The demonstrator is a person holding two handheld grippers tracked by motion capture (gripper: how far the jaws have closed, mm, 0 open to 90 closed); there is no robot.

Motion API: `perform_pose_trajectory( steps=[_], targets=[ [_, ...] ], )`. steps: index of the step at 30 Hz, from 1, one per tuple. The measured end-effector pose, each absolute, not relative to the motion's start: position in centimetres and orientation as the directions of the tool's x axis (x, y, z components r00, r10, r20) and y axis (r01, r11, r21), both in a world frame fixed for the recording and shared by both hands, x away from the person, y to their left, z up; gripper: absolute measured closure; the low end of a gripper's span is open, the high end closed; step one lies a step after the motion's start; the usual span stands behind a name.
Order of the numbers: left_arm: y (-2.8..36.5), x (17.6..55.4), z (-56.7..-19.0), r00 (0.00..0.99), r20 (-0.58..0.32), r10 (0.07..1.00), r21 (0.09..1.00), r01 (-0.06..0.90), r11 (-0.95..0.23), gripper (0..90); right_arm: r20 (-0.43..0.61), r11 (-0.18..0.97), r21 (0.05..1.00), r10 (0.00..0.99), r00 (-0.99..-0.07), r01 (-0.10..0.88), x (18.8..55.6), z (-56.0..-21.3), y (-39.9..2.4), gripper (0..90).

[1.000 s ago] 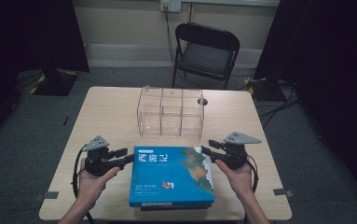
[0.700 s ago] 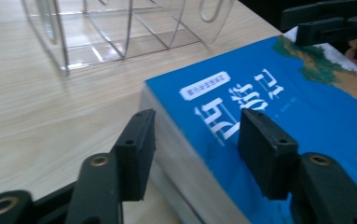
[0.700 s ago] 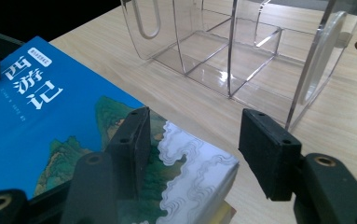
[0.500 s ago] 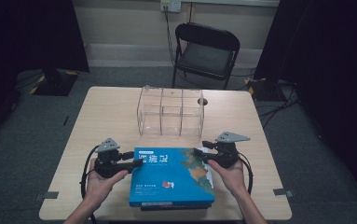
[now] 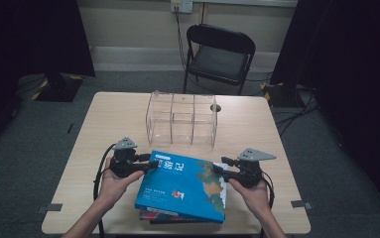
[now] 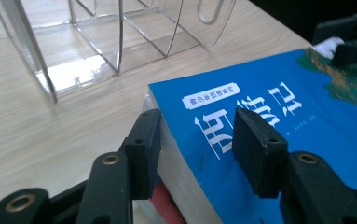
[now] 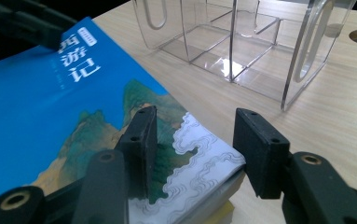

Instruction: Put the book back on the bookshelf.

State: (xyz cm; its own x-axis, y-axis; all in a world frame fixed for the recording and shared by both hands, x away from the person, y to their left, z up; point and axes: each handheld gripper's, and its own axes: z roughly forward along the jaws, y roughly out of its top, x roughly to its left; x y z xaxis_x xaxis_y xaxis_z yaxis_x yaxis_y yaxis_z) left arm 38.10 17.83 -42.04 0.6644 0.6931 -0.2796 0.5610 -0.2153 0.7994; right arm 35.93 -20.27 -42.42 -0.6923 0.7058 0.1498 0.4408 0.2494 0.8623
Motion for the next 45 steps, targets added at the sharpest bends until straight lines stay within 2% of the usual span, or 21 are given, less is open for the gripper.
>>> perform_pose_trajectory(
  steps=[10, 23, 32, 35, 38, 45],
  targets=[
    [15.9, 40.1, -41.7, 0.684, -0.264, 0.680, 0.791, 0.557, -0.254, 54.4, 0.144, 0.258, 0.859, 0.707, -0.693, 0.442, 33.2, -42.3, -21.4, 50.6],
    [14.8, 41.4, -42.0, 0.700, -0.274, 0.660, 0.800, 0.546, -0.247, 55.3, 0.145, 0.272, 0.855, 0.692, -0.707, 0.442, 31.2, -42.2, -21.9, 50.5],
    [16.6, 38.6, -41.9, 0.715, -0.265, 0.647, 0.806, 0.533, -0.259, 57.0, 0.135, 0.293, 0.849, 0.684, -0.717, 0.440, 33.6, -41.0, -20.8, 49.1],
    [17.4, 36.9, -41.9, 0.715, -0.264, 0.648, 0.807, 0.532, -0.258, 55.6, 0.126, 0.306, 0.849, 0.674, -0.728, 0.430, 34.8, -40.5, -19.9, 51.3],
    [18.5, 35.4, -42.2, 0.730, -0.256, 0.633, 0.820, 0.511, -0.258, 53.6, 0.123, 0.305, 0.854, 0.668, -0.734, 0.420, 35.7, -39.9, -18.8, 59.8],
    [20.2, 32.6, -42.3, 0.743, -0.266, 0.614, 0.817, 0.511, -0.265, 49.5, 0.130, 0.340, 0.830, 0.653, -0.746, 0.442, 36.4, -40.9, -17.4, 61.2]
  ],
)
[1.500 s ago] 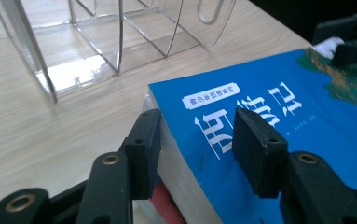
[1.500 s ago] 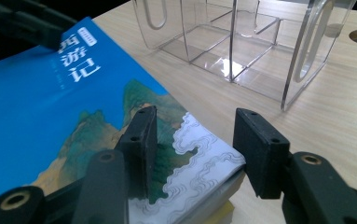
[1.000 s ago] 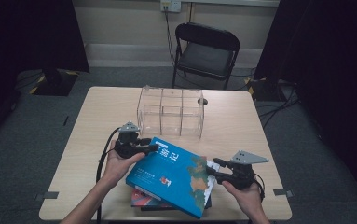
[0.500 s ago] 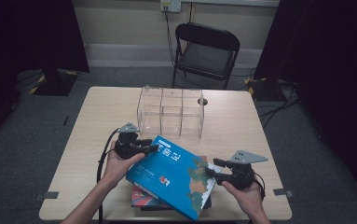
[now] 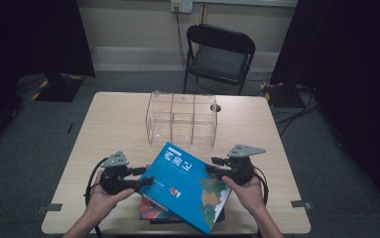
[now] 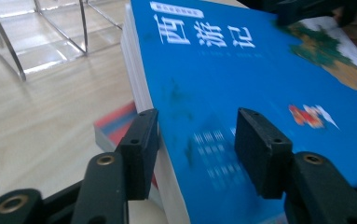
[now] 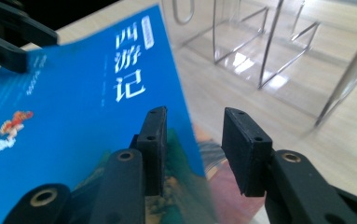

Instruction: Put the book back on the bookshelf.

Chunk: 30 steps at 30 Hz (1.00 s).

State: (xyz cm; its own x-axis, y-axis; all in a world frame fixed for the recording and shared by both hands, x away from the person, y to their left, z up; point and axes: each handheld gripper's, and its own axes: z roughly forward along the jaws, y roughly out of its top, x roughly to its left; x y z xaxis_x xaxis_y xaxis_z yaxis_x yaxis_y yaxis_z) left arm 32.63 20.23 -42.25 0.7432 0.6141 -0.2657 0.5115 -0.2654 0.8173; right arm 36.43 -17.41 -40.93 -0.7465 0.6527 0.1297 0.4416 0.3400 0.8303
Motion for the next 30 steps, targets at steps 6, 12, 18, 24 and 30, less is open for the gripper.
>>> perform_pose_trajectory(
  steps=[6, 12, 18, 24, 30],
  targets=[
    [22.1, 30.5, -42.7, 0.749, -0.289, 0.597, 0.810, 0.523, -0.265, 47.4, 0.171, 0.303, 0.836, 0.650, -0.740, 0.458, 36.4, -41.6, -17.5, 61.9],
    [21.9, 29.7, -44.3, 0.748, -0.269, 0.607, 0.768, 0.547, -0.333, 46.6, 0.178, 0.295, 0.837, 0.649, -0.739, 0.461, 36.3, -41.8, -17.7, 62.6],
    [22.0, 30.4, -44.6, 0.729, -0.306, 0.612, 0.765, 0.571, -0.298, 46.0, 0.164, 0.321, 0.833, 0.635, -0.754, 0.451, 35.7, -41.6, -17.6, 64.2],
    [21.8, 31.4, -44.5, 0.708, -0.301, 0.639, 0.767, 0.578, -0.280, 47.8, 0.177, 0.306, 0.835, 0.637, -0.750, 0.457, 35.1, -41.8, -18.3, 63.4],
    [21.5, 32.6, -44.5, 0.691, -0.287, 0.664, 0.771, 0.578, -0.269, 48.8, 0.194, 0.292, 0.833, 0.641, -0.742, 0.470, 34.4, -41.9, -18.9, 63.0]
  ],
)
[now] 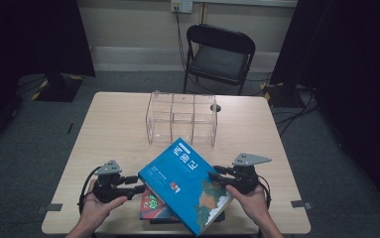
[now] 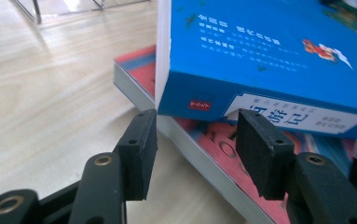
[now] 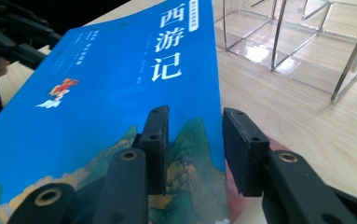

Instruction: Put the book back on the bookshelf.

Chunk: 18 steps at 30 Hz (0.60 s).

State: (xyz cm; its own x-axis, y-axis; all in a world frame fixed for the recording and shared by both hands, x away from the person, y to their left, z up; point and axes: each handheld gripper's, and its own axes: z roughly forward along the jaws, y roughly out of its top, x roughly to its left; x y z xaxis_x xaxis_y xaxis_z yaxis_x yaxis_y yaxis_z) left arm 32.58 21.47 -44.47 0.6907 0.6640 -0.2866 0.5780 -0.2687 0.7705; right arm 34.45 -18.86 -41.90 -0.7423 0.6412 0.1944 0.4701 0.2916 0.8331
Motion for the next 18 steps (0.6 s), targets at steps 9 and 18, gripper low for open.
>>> perform_pose_trajectory(
  steps=[9, 18],
  targets=[
    [20.6, 34.7, -44.3, 0.657, -0.280, 0.700, 0.764, 0.594, -0.253, 51.9, 0.220, 0.257, 0.835, 0.653, -0.724, 0.486, 32.7, -42.1, -19.7, 60.9],
    [18.9, 37.7, -44.2, 0.624, -0.321, 0.712, 0.748, 0.628, -0.213, 58.7, 0.187, 0.263, 0.844, 0.672, -0.716, 0.468, 30.0, -42.1, -19.9, 58.4]
  ],
)
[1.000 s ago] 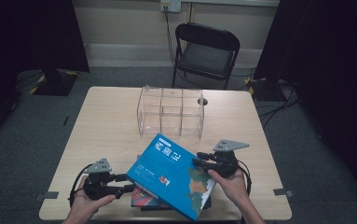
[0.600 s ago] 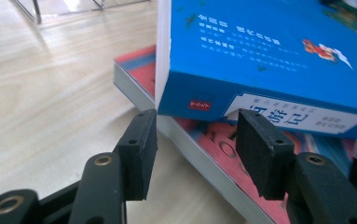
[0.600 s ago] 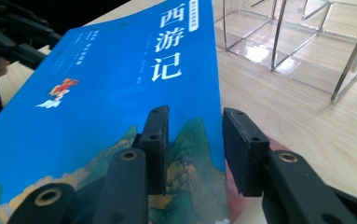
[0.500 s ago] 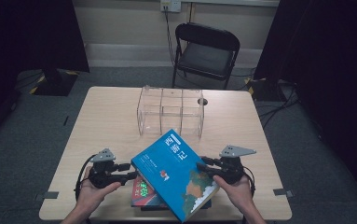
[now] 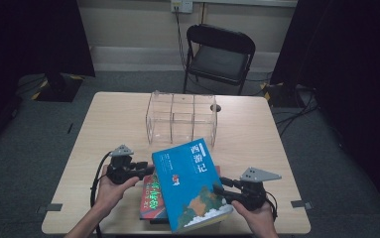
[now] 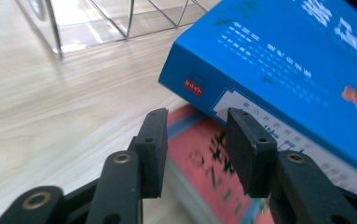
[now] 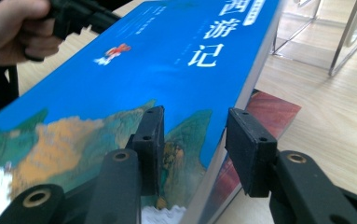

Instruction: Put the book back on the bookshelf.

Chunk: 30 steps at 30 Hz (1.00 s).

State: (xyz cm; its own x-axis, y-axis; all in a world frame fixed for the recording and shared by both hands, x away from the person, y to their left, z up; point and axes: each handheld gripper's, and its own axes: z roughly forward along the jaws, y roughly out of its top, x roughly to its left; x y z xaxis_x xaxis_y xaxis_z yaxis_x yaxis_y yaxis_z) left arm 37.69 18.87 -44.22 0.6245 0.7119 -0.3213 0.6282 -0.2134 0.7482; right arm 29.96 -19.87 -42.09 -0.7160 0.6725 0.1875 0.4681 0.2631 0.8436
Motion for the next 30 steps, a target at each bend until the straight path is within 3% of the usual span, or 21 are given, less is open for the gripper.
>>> perform_pose_trajectory(
  steps=[4, 6, 7, 11, 16, 19, 24, 30],
  targets=[
    [18.3, 38.2, -43.9, 0.613, -0.307, 0.728, 0.755, 0.623, -0.206, 58.5, 0.157, 0.291, 0.839, 0.681, -0.716, 0.460, 29.2, -41.7, -19.6, 58.0],
    [18.6, 37.6, -43.4, 0.630, -0.338, 0.699, 0.774, 0.609, -0.174, 58.8, 0.120, 0.292, 0.850, 0.704, -0.700, 0.439, 29.7, -41.7, -19.3, 53.0],
    [18.8, 36.6, -42.7, 0.629, -0.312, 0.712, 0.798, 0.580, -0.164, 59.6, 0.112, 0.293, 0.850, 0.713, -0.692, 0.439, 30.1, -41.6, -19.1, 52.0],
    [18.3, 35.6, -42.8, 0.656, -0.346, 0.671, 0.789, 0.590, -0.171, 58.3, 0.107, 0.290, 0.854, 0.715, -0.691, 0.432, 31.8, -41.4, -18.7, 52.2],
    [18.0, 35.3, -42.7, 0.667, -0.349, 0.658, 0.799, 0.579, -0.163, 53.7, 0.151, 0.233, 0.869, 0.715, -0.682, 0.437, 34.6, -42.3, -17.9, 52.2],
    [17.8, 35.9, -42.9, 0.670, -0.404, 0.622, 0.780, 0.608, -0.148, 49.6, 0.182, 0.203, 0.869, 0.718, -0.672, 0.452, 34.5, -42.6, -18.0, 52.6],
    [16.0, 35.7, -42.4, 0.673, -0.333, 0.661, 0.786, 0.585, -0.200, 43.7, 0.196, 0.201, 0.863, 0.712, -0.674, 0.463, 33.3, -42.6, -18.3, 53.5],
    [15.5, 36.6, -42.1, 0.681, -0.297, 0.670, 0.790, 0.569, -0.228, 48.9, 0.179, 0.225, 0.851, 0.724, -0.666, 0.474, 32.1, -42.2, -18.3, 53.8]
  ],
)
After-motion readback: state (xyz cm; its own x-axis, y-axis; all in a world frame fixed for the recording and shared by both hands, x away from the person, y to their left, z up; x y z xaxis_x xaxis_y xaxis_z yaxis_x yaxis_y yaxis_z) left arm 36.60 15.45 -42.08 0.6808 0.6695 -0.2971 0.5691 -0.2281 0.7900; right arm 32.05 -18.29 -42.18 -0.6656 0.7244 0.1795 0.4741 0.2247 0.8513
